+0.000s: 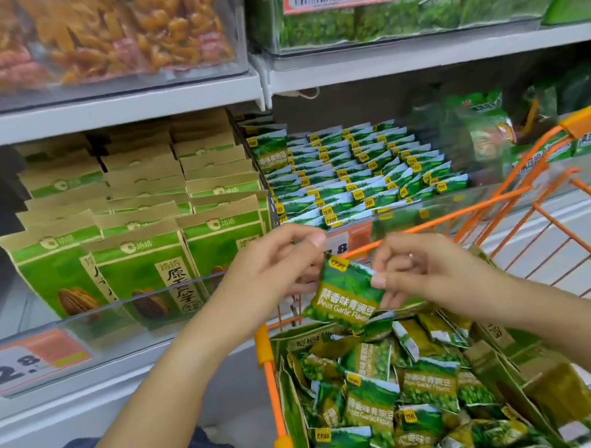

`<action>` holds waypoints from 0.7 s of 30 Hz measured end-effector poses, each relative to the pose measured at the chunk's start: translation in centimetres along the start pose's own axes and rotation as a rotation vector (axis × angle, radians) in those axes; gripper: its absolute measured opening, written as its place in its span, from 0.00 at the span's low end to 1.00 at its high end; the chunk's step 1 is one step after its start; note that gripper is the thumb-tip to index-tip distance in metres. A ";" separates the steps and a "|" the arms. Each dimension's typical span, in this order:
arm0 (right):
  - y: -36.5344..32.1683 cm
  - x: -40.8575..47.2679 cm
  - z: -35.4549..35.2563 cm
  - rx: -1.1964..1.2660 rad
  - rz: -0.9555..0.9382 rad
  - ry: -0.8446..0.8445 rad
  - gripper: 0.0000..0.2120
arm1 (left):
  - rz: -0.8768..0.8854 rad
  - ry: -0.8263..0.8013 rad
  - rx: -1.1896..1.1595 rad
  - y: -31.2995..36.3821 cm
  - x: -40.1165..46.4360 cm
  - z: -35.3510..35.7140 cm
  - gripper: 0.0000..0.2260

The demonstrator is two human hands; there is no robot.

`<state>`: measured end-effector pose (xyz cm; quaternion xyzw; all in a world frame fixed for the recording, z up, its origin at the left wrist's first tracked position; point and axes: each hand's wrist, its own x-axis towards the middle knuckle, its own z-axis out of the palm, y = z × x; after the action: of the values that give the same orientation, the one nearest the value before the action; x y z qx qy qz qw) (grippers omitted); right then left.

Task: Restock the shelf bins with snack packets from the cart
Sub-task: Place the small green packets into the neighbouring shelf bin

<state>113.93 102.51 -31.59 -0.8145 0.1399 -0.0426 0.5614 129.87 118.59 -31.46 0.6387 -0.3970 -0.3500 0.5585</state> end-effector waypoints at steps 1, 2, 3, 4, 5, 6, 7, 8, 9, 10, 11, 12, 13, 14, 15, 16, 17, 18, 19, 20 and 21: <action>-0.8 0.2 -0.3 0.034 -0.033 0.058 0.04 | -0.014 -0.016 -0.013 0.1 -0.1 -0.1 0.16; -1.4 0.3 -0.4 0.064 -0.050 0.100 0.05 | -0.019 -0.018 -0.019 0.0 -0.1 -0.2 0.15; -1.9 0.5 -0.5 0.086 -0.059 0.131 0.05 | -0.021 -0.009 -0.023 -0.1 -0.1 -0.2 0.14; -2.3 0.6 -0.4 0.103 -0.064 0.152 0.04 | -0.019 0.010 -0.019 -0.2 -0.1 -0.1 0.13; -2.6 0.7 -0.3 0.110 -0.073 0.169 0.03 | -0.008 0.031 -0.021 -0.3 -0.1 0.0 0.11; -2.9 0.9 -0.1 0.117 -0.079 0.188 0.04 | 0.013 0.056 -0.036 -0.5 -0.1 0.1 0.09; -3.0 1.0 0.1 0.129 -0.084 0.200 0.06 | 0.031 0.085 -0.068 -0.6 0.0 0.2 0.08; -3.1 1.2 0.3 0.144 -0.073 0.205 0.09 | 0.046 0.116 -0.105 -0.6 0.0 0.3 0.09; -3.1 1.5 0.4 0.158 -0.054 0.188 0.15 | 0.058 0.145 -0.146 -0.5 0.0 0.3 0.12; -3.0 1.9 0.6 0.162 -0.027 0.161 0.19 | 0.063 0.172 -0.179 -0.4 0.1 0.3 0.15; -2.9 2.4 0.8 0.145 -0.006 0.136 0.23 | 0.057 0.202 -0.197 -0.2 0.0 0.2 0.17; -3.0 2.9 1.0 0.113 0.012 0.131 0.23 | 0.060 0.245 -0.168 0.0 0.0 0.1 0.17; -3.2 3.4 1.1 0.074 0.015 0.147 0.22 | 0.113 0.323 -0.067 0.0 -0.1 -0.1 0.16; -3.5 4.1 1.0 0.030 0.011 0.183 0.19 | 0.238 0.432 0.133 -0.1 -0.2 -0.6 0.12; -3.9 4.8 0.8 -0.013 -0.002 0.224 0.17 | 0.404 0.539 0.373 -0.4 -0.2 -1.2 0.07; -4.2 5.6 0.5 -0.043 -0.011 0.270 0.16 | 0.557 0.635 0.588 -0.7 -0.2 -1.7 0.07; -4.5 6.6 -0.1 -0.060 -0.019 0.324 0.16 | 0.654 0.706 0.733 -1.1 -0.1 -2.2 0.08; -4.4 7.8 -0.6 -0.070 -0.023 0.377 0.16 | 0.692 0.752 0.825 -1.2 0.1 -2.6 0.09; -4.4 9.0 -1.1 -0.083 -0.023 0.414 0.15 | 0.708 0.783 0.907 -1.3 0.4 -2.8 0.09; -4.0 10.4 -1.5 -0.091 -0.011 0.440 0.15 | 0.724 0.780 0.976 -1.4 0.6 -2.8 0.08; -3.5 11.7 -1.8 -0.092 0.008 0.456 0.14 | 0.743 0.748 1.022 -1.5 0.9 -2.7 0.08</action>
<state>125.40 98.85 -28.71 -0.8080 0.2683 -0.2169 0.4776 132.85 119.07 -32.59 0.7194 -0.4839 0.3327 0.3710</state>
